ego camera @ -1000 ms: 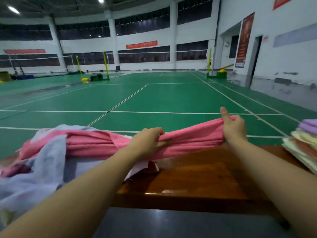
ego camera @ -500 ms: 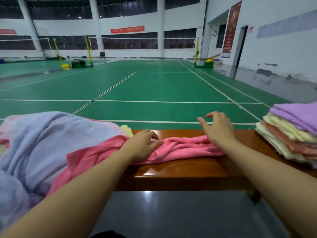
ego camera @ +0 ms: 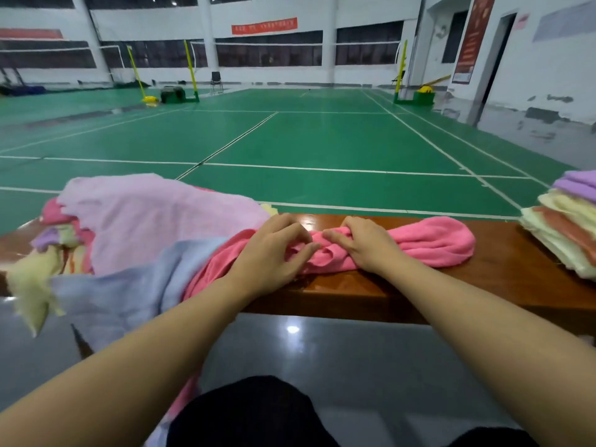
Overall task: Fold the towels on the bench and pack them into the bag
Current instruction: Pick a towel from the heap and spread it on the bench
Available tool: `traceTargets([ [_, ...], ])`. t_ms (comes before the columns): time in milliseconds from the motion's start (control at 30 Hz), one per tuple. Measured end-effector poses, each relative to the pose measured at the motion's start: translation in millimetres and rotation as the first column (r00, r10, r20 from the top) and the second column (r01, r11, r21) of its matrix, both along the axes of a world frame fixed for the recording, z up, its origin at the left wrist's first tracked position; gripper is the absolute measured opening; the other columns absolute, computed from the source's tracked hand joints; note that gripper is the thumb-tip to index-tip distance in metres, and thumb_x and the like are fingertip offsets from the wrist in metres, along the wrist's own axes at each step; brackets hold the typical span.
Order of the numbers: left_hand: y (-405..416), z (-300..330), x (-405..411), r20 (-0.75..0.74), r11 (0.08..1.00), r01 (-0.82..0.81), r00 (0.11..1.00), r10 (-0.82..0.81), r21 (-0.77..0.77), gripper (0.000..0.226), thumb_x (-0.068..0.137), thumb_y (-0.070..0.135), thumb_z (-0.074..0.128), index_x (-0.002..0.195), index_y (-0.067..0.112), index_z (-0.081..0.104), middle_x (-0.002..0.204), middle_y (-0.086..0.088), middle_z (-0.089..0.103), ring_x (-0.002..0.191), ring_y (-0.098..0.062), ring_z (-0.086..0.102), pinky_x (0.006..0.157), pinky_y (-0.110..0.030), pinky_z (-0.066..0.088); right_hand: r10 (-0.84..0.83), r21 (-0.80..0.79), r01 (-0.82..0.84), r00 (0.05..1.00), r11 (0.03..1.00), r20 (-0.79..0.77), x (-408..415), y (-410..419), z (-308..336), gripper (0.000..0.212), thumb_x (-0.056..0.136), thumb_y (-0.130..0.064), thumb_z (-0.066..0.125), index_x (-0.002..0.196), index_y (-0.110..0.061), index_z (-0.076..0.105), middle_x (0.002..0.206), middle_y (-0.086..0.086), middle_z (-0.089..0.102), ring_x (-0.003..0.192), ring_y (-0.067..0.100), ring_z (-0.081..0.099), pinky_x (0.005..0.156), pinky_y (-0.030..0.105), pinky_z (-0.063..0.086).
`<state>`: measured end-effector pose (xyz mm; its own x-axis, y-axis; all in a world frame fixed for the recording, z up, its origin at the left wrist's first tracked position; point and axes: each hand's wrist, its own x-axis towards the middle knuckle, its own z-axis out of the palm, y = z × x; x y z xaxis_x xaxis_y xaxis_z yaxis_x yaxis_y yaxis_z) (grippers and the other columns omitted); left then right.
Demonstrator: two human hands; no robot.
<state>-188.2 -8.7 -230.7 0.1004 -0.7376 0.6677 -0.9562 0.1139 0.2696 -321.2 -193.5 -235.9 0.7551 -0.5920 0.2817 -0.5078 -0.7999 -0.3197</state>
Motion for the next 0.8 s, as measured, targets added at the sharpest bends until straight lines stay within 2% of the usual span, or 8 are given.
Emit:
traceTargets([
  [167,53,-11,4,0.049,1.0,-0.026,0.998,0.026,-0.006,0.021,0.096,0.035,0.066,0.097,0.014,0.067,0.099,0.002,0.058,0.095,-0.018,0.055,0.087,-0.033,0.046,-0.169,0.137,0.153,0.978,0.979,0.119,4,4,5,0.052,0.093,-0.068,0.049,0.073,-0.02,0.042,0.096,0.019,0.065,0.081,0.031,0.051,0.066,0.038,0.032],
  [267,83,-25,27,0.184,0.989,-0.149,0.972,0.149,-0.013,0.033,0.094,0.044,0.067,0.108,0.014,0.067,0.114,-0.003,0.058,0.105,-0.024,0.055,0.093,-0.04,0.043,-0.234,0.181,0.204,0.957,0.962,0.17,5,3,9,0.054,0.095,-0.067,0.046,0.073,-0.018,0.043,0.097,0.021,0.064,0.079,0.03,0.048,0.066,0.039,0.032],
  [367,123,-51,49,0.153,0.957,-0.286,0.945,0.29,-0.044,0.046,0.092,0.049,0.064,0.122,0.015,0.062,0.125,-0.008,0.053,0.114,-0.027,0.05,0.098,-0.043,0.039,-0.262,0.157,0.242,0.957,0.957,0.122,5,4,6,0.056,0.094,-0.07,0.044,0.077,-0.017,0.045,0.1,0.019,0.065,0.081,0.03,0.049,0.067,0.038,0.033],
  [467,166,-82,61,0.257,0.934,-0.345,0.897,0.358,-0.096,0.045,0.09,0.046,0.059,0.118,0.012,0.056,0.116,-0.014,0.054,0.106,-0.03,0.049,0.092,-0.041,0.039,-0.279,0.125,0.266,0.955,0.956,0.098,7,5,2,0.058,0.093,-0.073,0.043,0.085,-0.015,0.051,0.103,0.017,0.066,0.089,0.033,0.058,0.068,0.038,0.036],
  [567,196,-128,65,0.346,0.96,-0.261,0.914,0.212,0.101,0.035,0.094,0.047,0.057,0.102,0.013,0.06,0.101,-0.006,0.058,0.088,-0.026,0.055,0.078,-0.034,0.044,-0.277,0.131,0.261,0.953,0.956,0.122,12,6,3,0.061,0.092,-0.074,0.043,0.086,-0.013,0.053,0.096,0.015,0.064,0.09,0.035,0.059,0.069,0.039,0.038],
  [667,201,-184,69,0.121,0.754,-0.353,0.93,0.347,0.554,0.058,0.093,0.076,0.039,0.117,0.028,0.061,0.11,0.009,0.06,0.093,-0.013,0.059,0.077,-0.025,0.049,-0.259,0.149,0.235,0.951,0.961,0.171,18,10,5,0.059,0.093,-0.072,0.045,0.082,-0.014,0.051,0.088,0.011,0.059,0.082,0.033,0.054,0.067,0.039,0.035],
  [733,199,-226,76,-0.008,0.541,-0.375,0.817,0.577,0.753,0.079,0.081,0.09,0.035,0.13,0.031,0.055,0.125,0.006,0.054,0.109,-0.015,0.055,0.09,-0.031,0.05,-0.254,0.143,0.228,0.946,0.963,0.202,23,12,6,0.058,0.093,-0.071,0.045,0.083,-0.014,0.051,0.087,0.012,0.058,0.081,0.031,0.051,0.067,0.039,0.032],
  [800,197,-264,77,-0.098,0.43,-0.338,0.681,0.726,0.837,0.093,0.075,0.091,0.043,0.139,0.023,0.048,0.138,-0.004,0.048,0.124,-0.027,0.05,0.103,-0.04,0.045,-0.263,0.111,0.242,0.935,0.964,0.239,25,11,5,0.058,0.093,-0.071,0.045,0.086,-0.014,0.052,0.091,0.015,0.061,0.082,0.033,0.052,0.068,0.039,0.032],
])
